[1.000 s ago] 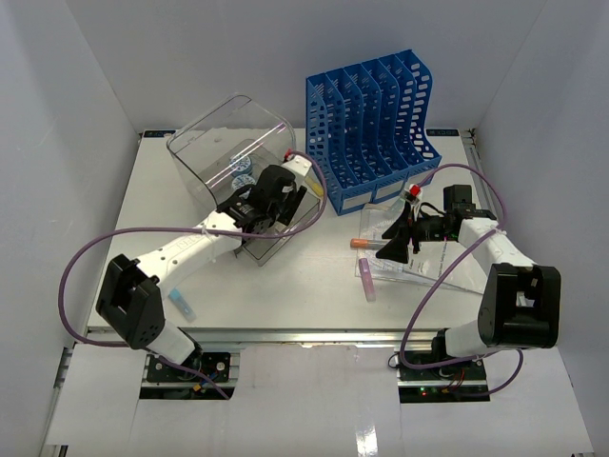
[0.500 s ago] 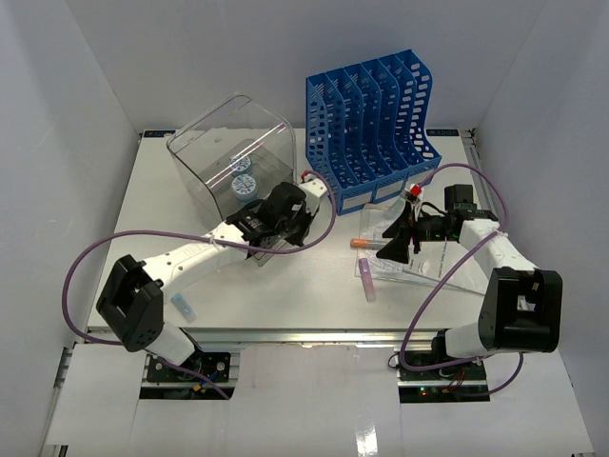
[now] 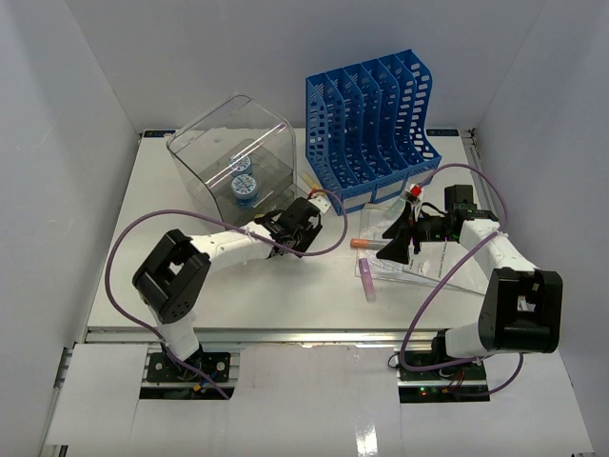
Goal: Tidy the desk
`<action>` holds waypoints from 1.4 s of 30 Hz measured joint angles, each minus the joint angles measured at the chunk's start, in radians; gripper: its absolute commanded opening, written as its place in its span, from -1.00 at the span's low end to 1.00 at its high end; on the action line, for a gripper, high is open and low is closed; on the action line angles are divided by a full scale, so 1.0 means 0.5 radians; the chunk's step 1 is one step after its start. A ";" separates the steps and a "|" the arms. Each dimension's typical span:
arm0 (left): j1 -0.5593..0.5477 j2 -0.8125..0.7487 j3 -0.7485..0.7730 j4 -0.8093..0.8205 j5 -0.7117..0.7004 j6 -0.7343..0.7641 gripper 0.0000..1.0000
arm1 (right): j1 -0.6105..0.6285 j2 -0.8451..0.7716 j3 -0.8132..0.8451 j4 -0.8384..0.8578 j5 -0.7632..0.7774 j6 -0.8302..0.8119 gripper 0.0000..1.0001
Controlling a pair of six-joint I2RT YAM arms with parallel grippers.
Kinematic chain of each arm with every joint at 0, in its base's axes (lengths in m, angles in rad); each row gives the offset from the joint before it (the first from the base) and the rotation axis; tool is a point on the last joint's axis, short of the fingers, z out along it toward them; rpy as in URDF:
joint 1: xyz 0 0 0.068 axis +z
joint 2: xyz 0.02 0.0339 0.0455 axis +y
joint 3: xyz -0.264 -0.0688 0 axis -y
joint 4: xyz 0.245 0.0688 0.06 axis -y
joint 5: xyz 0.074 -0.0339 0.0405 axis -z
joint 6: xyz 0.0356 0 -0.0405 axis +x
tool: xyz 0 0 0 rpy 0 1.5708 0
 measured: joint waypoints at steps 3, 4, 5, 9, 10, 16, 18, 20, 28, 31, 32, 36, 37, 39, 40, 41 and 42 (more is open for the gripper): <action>0.038 0.074 0.068 0.006 -0.185 0.053 0.48 | 0.000 0.000 0.000 -0.004 -0.001 -0.001 0.80; 0.055 0.100 0.092 0.011 -0.231 0.067 0.51 | 0.000 0.000 0.000 -0.005 -0.003 -0.001 0.80; 0.072 0.120 0.111 0.015 -0.268 0.080 0.52 | 0.000 -0.001 0.000 -0.005 -0.005 -0.002 0.81; 0.128 0.168 0.174 0.014 -0.377 0.124 0.60 | 0.000 -0.001 0.000 -0.005 -0.010 -0.002 0.80; 0.132 0.179 0.192 0.014 -0.385 0.134 0.60 | -0.001 -0.001 0.000 -0.006 -0.013 -0.002 0.80; 0.149 0.249 0.260 0.019 -0.431 0.195 0.56 | -0.001 -0.001 0.000 -0.007 -0.027 -0.003 0.80; 0.157 0.250 0.261 0.019 -0.428 0.193 0.51 | -0.002 -0.001 0.000 -0.007 -0.032 -0.004 0.80; 0.160 0.233 0.247 0.026 -0.418 0.172 0.41 | -0.005 -0.001 0.000 -0.007 -0.035 -0.006 0.80; 0.102 -0.176 -0.149 0.147 -0.264 -0.257 0.01 | -0.006 -0.001 0.001 -0.013 -0.044 -0.013 0.80; 0.081 -0.504 -0.435 0.294 -0.144 -0.552 -0.01 | -0.006 -0.001 0.003 -0.013 -0.044 -0.015 0.81; 0.080 -0.623 -0.530 0.347 -0.108 -0.661 -0.01 | -0.006 -0.001 0.003 -0.010 -0.044 -0.011 0.81; 0.080 -1.037 -0.796 0.458 0.026 -0.978 0.13 | 0.037 -0.005 -0.003 0.086 -0.012 0.106 0.80; 0.080 -1.118 -0.833 0.477 0.067 -1.029 0.23 | 0.073 -0.008 -0.006 0.132 0.017 0.156 0.80; 0.077 -1.272 -0.874 0.476 0.153 -1.074 0.42 | 0.239 -0.024 -0.006 0.256 0.165 0.296 0.80; 0.076 -1.365 -0.889 0.464 0.196 -1.085 0.51 | 0.361 -0.033 -0.004 0.327 0.258 0.372 0.80; 0.074 -1.470 -0.895 0.433 0.222 -1.089 0.60 | 0.488 -0.035 -0.002 0.398 0.352 0.434 0.81; 0.072 -1.575 -0.901 0.402 0.248 -1.092 0.66 | 0.615 -0.037 0.001 0.469 0.447 0.496 0.81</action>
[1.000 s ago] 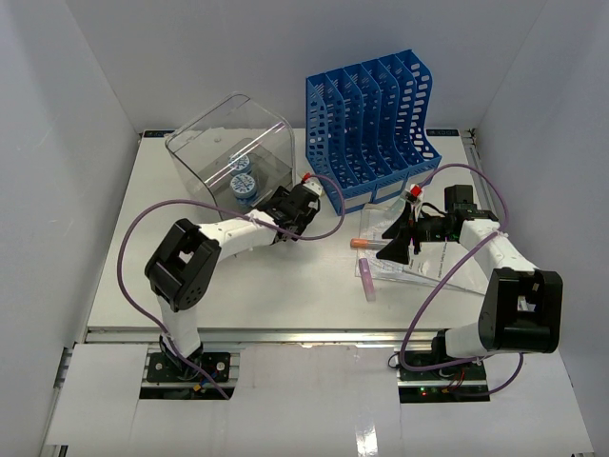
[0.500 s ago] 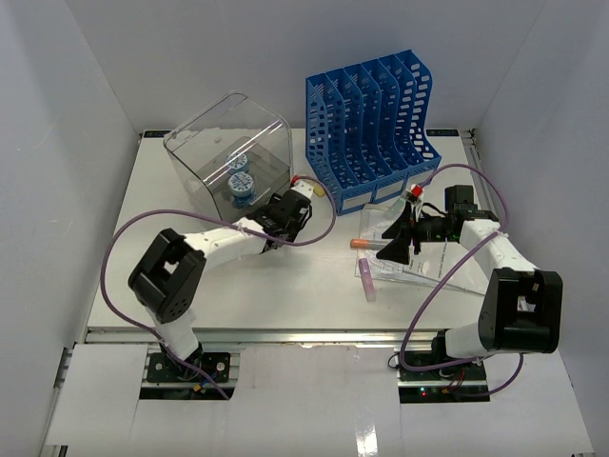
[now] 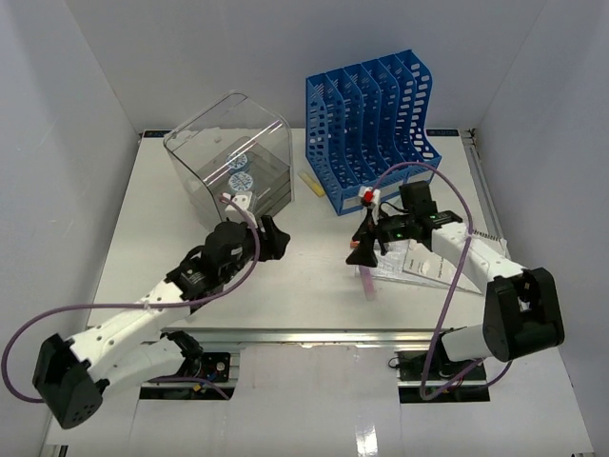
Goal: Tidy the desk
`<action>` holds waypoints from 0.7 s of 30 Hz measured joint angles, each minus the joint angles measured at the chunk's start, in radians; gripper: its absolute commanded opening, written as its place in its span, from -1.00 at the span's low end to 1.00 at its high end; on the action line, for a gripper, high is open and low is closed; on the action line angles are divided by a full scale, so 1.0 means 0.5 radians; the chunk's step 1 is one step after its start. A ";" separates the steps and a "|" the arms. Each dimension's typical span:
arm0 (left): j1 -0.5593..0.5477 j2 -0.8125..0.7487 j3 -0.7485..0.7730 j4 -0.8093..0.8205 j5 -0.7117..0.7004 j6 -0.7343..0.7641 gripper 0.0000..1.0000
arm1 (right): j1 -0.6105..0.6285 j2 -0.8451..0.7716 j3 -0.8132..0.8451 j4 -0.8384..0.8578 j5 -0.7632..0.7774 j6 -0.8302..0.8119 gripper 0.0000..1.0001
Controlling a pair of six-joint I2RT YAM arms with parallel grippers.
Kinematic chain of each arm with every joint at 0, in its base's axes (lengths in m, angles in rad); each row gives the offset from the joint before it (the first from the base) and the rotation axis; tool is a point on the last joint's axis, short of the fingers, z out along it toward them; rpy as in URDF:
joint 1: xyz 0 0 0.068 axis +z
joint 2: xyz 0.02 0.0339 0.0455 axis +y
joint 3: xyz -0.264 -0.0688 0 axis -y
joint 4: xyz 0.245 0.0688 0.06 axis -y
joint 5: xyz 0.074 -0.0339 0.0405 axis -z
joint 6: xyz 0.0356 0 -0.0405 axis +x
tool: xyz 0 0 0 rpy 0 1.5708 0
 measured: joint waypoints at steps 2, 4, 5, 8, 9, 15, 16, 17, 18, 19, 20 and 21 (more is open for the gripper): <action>-0.003 -0.229 -0.006 -0.053 0.007 -0.010 0.74 | 0.213 0.048 0.061 0.071 0.140 0.150 0.81; -0.004 -0.461 -0.009 -0.126 -0.003 -0.015 0.76 | 0.372 0.165 0.176 0.194 0.281 0.333 0.82; -0.004 -0.576 -0.010 -0.166 -0.011 -0.017 0.77 | 0.434 0.239 0.237 0.277 0.345 0.437 0.82; -0.004 -0.902 -0.012 -0.275 -0.036 -0.023 0.79 | 0.590 0.474 0.404 0.554 0.518 0.761 0.84; -0.004 -0.992 -0.011 -0.313 -0.045 -0.027 0.80 | 0.629 0.560 0.457 0.651 0.552 0.877 0.87; -0.004 -1.296 -0.010 -0.547 -0.125 -0.059 0.83 | 0.758 1.070 0.721 1.149 0.672 1.642 0.94; -0.004 -1.317 -0.010 -0.589 -0.146 -0.069 0.84 | 0.760 1.144 0.773 1.189 0.698 1.744 0.88; -0.004 -1.336 -0.010 -0.629 -0.167 -0.078 0.85 | 0.761 1.216 0.825 1.225 0.726 1.843 0.79; -0.004 -1.350 -0.010 -0.664 -0.187 -0.089 0.85 | 0.760 1.284 0.874 1.258 0.759 1.935 0.73; -0.004 -1.361 -0.010 -0.697 -0.202 -0.100 0.86 | 0.759 1.338 0.913 1.291 0.789 2.013 0.67; -0.004 -1.375 -0.010 -0.728 -0.217 -0.110 0.86 | 0.756 1.389 0.947 1.324 0.818 2.091 0.62; -0.004 -1.392 -0.012 -0.753 -0.234 -0.117 0.87 | 0.754 1.428 0.972 1.358 0.846 2.165 0.57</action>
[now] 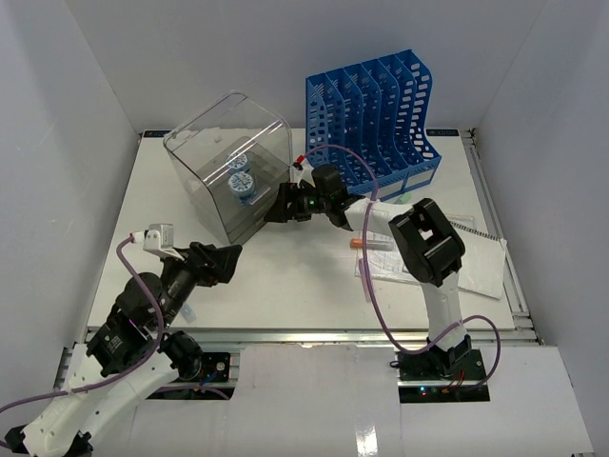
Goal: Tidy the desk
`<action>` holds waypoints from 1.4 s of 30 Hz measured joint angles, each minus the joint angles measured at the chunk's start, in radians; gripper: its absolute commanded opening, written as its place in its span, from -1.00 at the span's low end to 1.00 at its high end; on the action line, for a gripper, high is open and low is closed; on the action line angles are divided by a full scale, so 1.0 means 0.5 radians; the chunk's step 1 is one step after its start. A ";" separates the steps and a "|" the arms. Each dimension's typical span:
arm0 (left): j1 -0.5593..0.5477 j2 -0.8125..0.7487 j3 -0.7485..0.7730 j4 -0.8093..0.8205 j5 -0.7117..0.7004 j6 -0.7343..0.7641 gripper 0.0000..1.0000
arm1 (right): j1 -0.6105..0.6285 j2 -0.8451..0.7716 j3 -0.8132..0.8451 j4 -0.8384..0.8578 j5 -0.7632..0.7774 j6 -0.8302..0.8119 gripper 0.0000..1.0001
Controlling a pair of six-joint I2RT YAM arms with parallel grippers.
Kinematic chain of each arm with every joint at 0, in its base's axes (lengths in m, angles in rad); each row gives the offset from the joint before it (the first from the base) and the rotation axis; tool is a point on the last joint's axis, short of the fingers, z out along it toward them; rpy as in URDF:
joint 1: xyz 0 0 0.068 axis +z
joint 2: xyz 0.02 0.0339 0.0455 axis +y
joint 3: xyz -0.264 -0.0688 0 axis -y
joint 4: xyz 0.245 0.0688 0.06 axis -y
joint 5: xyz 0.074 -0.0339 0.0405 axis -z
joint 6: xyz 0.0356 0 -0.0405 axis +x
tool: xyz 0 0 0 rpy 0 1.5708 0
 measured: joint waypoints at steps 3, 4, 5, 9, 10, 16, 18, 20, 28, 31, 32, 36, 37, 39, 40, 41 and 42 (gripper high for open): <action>0.000 -0.051 -0.004 -0.049 -0.030 -0.019 0.89 | -0.004 0.068 0.034 0.088 0.042 0.162 0.36; 0.000 -0.060 -0.004 -0.060 -0.037 -0.026 0.90 | -0.006 0.082 0.035 0.117 0.048 0.202 0.29; 0.000 -0.064 -0.004 -0.068 -0.044 -0.033 0.90 | -0.007 0.095 0.037 0.147 0.049 0.232 0.19; 0.000 -0.065 -0.008 -0.082 -0.057 -0.058 0.91 | -0.006 0.150 0.037 0.270 0.037 0.320 -0.12; 0.000 -0.064 -0.008 -0.082 -0.059 -0.063 0.91 | -0.006 0.167 0.037 0.306 0.028 0.343 -0.14; 0.000 -0.050 -0.008 -0.086 -0.064 -0.076 0.91 | -0.006 0.290 0.042 0.441 0.004 0.431 -0.17; 0.000 -0.043 -0.008 -0.087 -0.064 -0.077 0.92 | -0.006 0.319 0.044 0.462 0.002 0.464 -0.18; 0.000 -0.037 -0.008 -0.086 -0.064 -0.078 0.92 | -0.006 0.336 0.049 0.491 -0.012 0.492 -0.19; 0.000 -0.007 -0.010 -0.085 -0.063 -0.087 0.93 | -0.022 0.432 0.093 0.695 -0.086 0.685 -0.45; 0.000 0.022 -0.016 -0.082 -0.061 -0.093 0.93 | -0.025 0.476 0.121 0.773 -0.094 0.746 -0.56; 0.000 0.027 -0.024 -0.078 -0.061 -0.093 0.93 | -0.026 0.484 0.124 0.788 -0.094 0.757 -0.59; 0.000 0.034 -0.049 -0.070 -0.054 -0.096 0.93 | -0.029 0.492 0.120 0.827 -0.094 0.799 -0.73; 0.000 0.035 -0.052 -0.069 -0.053 -0.098 0.93 | -0.029 0.492 0.114 0.836 -0.094 0.805 -0.76; 0.000 0.035 -0.062 -0.065 -0.049 -0.104 0.93 | -0.031 0.490 0.088 0.868 -0.092 0.818 -0.80; 0.000 0.035 -0.070 -0.060 -0.046 -0.108 0.93 | -0.032 0.486 0.059 0.898 -0.089 0.824 -0.81; 0.000 0.035 -0.077 -0.055 -0.043 -0.113 0.93 | -0.035 0.476 0.021 0.930 -0.087 0.828 -0.82; 0.000 0.036 -0.085 -0.052 -0.040 -0.118 0.93 | -0.041 0.455 -0.036 0.966 -0.088 0.829 -0.82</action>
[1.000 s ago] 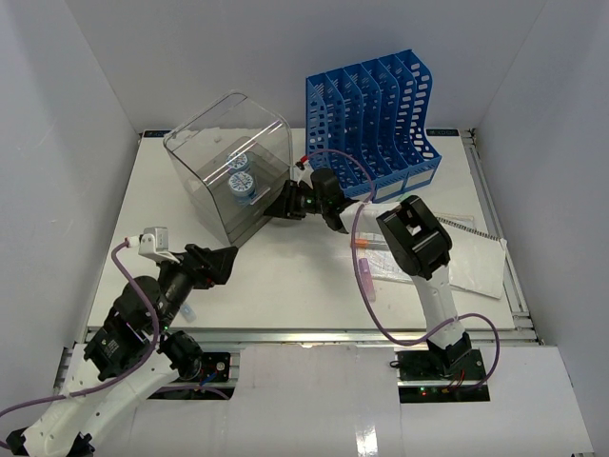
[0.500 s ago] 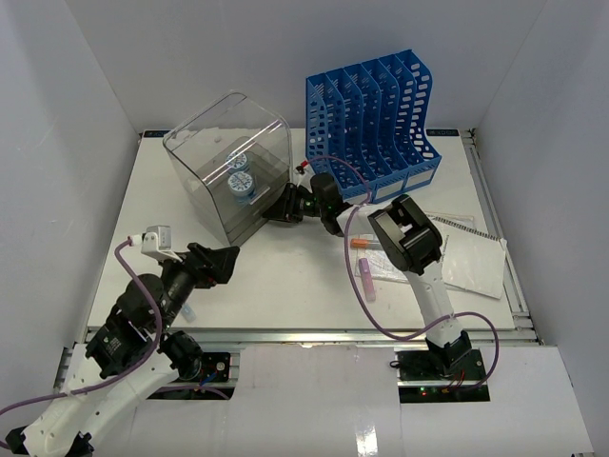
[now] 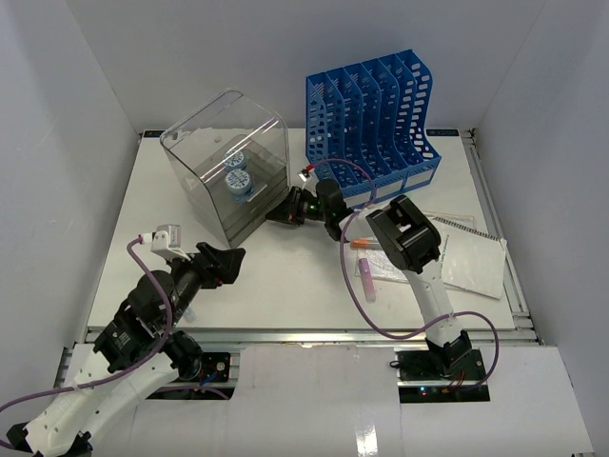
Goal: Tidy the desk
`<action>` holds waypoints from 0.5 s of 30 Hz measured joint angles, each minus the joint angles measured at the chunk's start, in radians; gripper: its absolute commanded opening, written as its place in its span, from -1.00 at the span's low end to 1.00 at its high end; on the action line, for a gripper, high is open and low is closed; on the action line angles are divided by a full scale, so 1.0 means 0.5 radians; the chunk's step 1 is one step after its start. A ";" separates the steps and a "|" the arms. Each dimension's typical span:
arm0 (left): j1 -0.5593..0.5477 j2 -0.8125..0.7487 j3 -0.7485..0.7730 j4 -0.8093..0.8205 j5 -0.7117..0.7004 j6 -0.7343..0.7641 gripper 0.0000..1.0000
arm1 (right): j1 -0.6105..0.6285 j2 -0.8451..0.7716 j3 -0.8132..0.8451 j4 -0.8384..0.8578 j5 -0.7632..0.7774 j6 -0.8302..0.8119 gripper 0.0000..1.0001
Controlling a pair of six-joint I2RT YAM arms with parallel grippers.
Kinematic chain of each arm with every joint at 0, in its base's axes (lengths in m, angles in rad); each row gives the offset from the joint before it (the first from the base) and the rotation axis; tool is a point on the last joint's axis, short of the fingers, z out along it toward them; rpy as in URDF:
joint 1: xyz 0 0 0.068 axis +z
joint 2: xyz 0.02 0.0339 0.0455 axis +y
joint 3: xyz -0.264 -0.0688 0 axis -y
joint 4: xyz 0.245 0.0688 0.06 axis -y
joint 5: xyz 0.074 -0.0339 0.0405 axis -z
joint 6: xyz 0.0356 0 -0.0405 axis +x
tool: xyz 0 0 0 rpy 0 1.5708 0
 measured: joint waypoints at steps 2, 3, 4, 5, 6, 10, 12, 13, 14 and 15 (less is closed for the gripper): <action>0.000 0.000 -0.015 0.004 0.009 -0.009 0.93 | -0.017 -0.055 -0.127 0.046 0.002 -0.002 -0.83; 0.000 0.000 -0.021 0.005 0.014 -0.012 0.93 | -0.028 -0.088 -0.197 0.058 0.004 -0.005 -0.84; 0.000 -0.001 -0.024 0.006 0.018 -0.013 0.93 | -0.036 -0.124 -0.268 0.070 0.003 -0.013 -0.84; 0.000 -0.001 -0.027 0.007 0.023 -0.014 0.93 | -0.045 -0.161 -0.339 0.082 0.001 -0.021 -0.84; 0.000 -0.002 -0.028 0.010 0.026 -0.015 0.93 | -0.054 -0.204 -0.403 0.085 -0.002 -0.028 -0.84; 0.000 -0.003 -0.028 0.023 0.040 -0.014 0.93 | -0.080 -0.400 -0.659 0.107 -0.011 -0.058 -0.73; 0.000 -0.002 -0.028 0.027 0.051 -0.013 0.93 | -0.084 -0.486 -0.757 0.116 -0.016 -0.082 -0.49; 0.000 -0.002 -0.028 0.027 0.059 -0.013 0.93 | -0.085 -0.517 -0.787 0.121 -0.016 -0.095 -0.35; 0.000 -0.002 -0.028 0.027 0.069 -0.013 0.93 | -0.085 -0.537 -0.801 0.126 -0.020 -0.104 -0.21; 0.000 -0.002 -0.028 0.027 0.078 -0.012 0.93 | -0.085 -0.558 -0.816 0.130 -0.023 -0.114 -0.11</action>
